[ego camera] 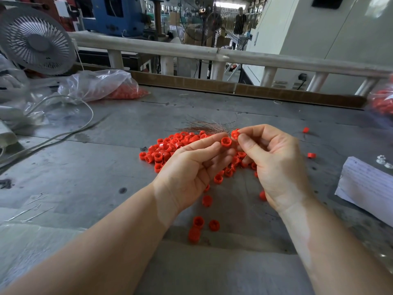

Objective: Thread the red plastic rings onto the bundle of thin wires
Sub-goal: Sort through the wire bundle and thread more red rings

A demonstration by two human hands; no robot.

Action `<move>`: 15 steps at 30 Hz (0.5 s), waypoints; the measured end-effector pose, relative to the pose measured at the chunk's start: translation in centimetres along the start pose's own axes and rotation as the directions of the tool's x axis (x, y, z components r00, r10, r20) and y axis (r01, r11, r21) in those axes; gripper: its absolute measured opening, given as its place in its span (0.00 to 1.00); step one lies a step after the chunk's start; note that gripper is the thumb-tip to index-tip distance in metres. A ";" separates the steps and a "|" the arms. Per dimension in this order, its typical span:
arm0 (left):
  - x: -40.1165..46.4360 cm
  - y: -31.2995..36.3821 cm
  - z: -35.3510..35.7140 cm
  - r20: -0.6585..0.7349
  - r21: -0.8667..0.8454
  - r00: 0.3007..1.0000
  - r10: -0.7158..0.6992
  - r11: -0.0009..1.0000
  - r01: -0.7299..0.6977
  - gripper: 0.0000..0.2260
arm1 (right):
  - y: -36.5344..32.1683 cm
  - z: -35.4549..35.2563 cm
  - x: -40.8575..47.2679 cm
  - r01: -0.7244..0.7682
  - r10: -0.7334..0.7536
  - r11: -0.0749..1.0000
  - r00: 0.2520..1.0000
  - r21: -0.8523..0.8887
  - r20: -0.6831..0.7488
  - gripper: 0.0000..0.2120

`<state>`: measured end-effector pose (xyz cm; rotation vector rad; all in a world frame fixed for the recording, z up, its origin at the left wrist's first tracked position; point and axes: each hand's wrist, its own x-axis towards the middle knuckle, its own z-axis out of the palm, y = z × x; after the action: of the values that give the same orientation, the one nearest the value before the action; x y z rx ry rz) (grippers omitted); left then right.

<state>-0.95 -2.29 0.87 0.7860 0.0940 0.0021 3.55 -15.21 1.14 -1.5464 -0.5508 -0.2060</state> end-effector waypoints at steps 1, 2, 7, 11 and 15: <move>0.0 0.0 0.0 0.005 0.001 1.000 0.002 1.000 -0.002 0.12 | 0.0 0.0 0.0 0.000 0.000 1.000 1.000 -0.001 0.000 0.04; 0.0 0.0 0.0 0.004 0.003 1.000 0.003 1.000 -0.003 0.12 | 0.0 0.0 0.0 -0.001 0.001 1.000 1.000 -0.001 0.000 0.04; 0.0 -0.1 -0.1 -0.006 0.024 1.000 0.007 1.000 -0.006 0.12 | 0.1 -0.1 0.0 0.017 -0.017 1.000 1.000 -0.006 0.018 0.07; 0.0 -0.1 0.0 -0.019 0.021 1.000 0.014 1.000 -0.014 0.11 | 0.0 -0.1 0.0 0.017 -0.017 1.000 1.000 -0.011 0.019 0.09; -0.1 -0.2 0.0 -0.018 0.031 1.000 0.013 0.999 -0.013 0.10 | 0.0 -0.1 0.0 0.004 -0.004 1.000 1.000 0.000 0.015 0.10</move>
<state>-1.00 -2.45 0.79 0.8172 0.1064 0.0199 3.57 -15.26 1.18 -1.5483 -0.5657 -0.1972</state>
